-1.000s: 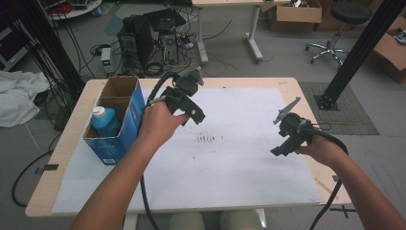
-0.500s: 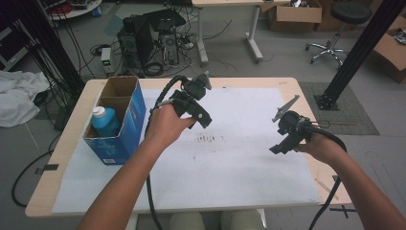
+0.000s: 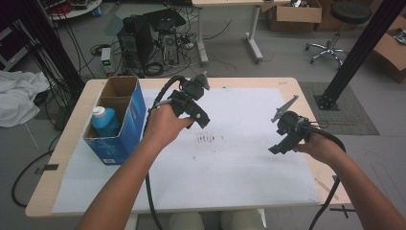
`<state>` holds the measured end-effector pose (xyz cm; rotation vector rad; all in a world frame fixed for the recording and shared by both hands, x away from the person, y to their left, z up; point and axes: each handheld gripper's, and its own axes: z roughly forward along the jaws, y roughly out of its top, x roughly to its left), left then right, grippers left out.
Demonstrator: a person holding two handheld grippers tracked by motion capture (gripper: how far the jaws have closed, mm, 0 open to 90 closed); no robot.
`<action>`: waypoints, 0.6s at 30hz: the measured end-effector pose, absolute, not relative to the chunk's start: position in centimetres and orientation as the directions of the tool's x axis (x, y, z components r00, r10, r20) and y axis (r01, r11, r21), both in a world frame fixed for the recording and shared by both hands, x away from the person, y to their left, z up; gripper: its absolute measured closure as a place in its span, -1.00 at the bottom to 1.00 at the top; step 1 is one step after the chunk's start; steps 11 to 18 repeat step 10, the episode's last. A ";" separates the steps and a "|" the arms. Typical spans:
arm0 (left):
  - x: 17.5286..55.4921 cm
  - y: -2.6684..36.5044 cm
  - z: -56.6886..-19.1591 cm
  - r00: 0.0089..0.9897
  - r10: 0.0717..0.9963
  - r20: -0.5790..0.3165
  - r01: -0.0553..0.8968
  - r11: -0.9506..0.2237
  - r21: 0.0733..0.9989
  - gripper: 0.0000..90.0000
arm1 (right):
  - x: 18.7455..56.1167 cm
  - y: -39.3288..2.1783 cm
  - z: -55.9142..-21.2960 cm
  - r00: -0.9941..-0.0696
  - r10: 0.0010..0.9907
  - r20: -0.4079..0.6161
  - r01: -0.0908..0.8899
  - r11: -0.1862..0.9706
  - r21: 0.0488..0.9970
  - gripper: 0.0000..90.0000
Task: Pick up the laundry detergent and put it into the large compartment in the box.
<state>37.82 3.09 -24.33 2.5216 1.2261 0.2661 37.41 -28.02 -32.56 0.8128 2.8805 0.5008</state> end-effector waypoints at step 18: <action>37.8 3.7 -24.4 0.606 0.795 0.030 0.735 -0.573 0.363 -0.57 | 37.3 -28.1 -32.9 -0.850 0.526 -0.008 0.491 0.800 0.344 -0.58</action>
